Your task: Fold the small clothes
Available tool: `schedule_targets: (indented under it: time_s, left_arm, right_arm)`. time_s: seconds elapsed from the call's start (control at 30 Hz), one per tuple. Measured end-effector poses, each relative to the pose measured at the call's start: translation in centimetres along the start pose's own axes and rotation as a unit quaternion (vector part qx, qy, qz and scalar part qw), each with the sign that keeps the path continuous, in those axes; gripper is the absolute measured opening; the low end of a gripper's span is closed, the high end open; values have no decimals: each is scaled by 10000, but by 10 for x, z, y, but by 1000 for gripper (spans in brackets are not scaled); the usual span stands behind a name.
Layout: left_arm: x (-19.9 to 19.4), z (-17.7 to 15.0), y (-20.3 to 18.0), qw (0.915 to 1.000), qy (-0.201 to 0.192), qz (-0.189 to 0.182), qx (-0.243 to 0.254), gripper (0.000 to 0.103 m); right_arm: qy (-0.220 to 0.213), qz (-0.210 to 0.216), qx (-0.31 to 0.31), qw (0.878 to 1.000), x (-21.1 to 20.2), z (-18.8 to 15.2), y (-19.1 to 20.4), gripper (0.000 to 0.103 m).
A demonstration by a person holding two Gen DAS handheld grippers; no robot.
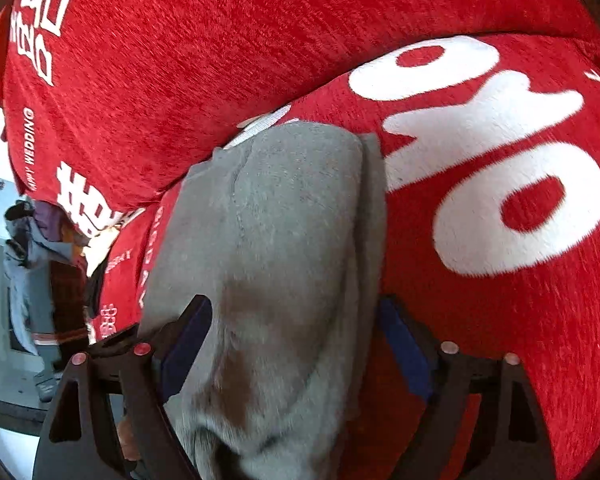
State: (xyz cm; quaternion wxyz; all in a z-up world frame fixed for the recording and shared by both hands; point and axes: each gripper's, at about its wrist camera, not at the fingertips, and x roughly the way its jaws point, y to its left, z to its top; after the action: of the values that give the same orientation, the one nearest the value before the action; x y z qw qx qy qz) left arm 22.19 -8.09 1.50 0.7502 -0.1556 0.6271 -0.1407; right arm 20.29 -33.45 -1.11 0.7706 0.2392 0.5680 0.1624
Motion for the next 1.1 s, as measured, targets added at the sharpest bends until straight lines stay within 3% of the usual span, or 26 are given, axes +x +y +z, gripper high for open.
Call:
schedule_targets:
  time_s: [0.07,0.1,0.17,0.23,0.27,0.4,0.5,0.7,0.9,1.1]
  left_arm:
    - [1,3,-3,10000,-23,-46,-7,97]
    - [1,3,-5,10000,-32,-8,47,90]
    - [-6,0,-7,9997,-111,38,224,61]
    - [-19,-4,-4,9995,-197,-101,206,42]
    - [-28,-7,-4,9994,-254,-154,195,39]
    - [-64,-25,-17,9975,-413,76,573,38]
    - [-94,-42,-13,9971,-483,-3,582,38]
    - [-150,-92,4,9954,-684,14,666,38]
    - [-163,-138,22,9944,-763,221,701,38]
    - [-136,-170,48,9960,-591,376,547,38]
  right_arm:
    - [26,-86,-188,9998,6,1,11,84]
    - [72,-200,-317,9993,8,0,17,71]
    - [74,-614,-723,9955,10,-5,34,49]
    - [-62,-636,-881,9941,0,-11,49,41]
    - [-116,-673,-957,9931,-5,-14,55,39]
    - [-381,-833,-1313,9871,-28,-35,97,35]
    - [-518,-895,-1576,9821,-47,-59,128,35]
    - [-701,-624,-1769,9797,-81,-112,178,35]
    - [-681,-614,-1977,9760,-86,-168,196,35]
    - [-388,-733,-2052,9752,-60,-203,186,35]
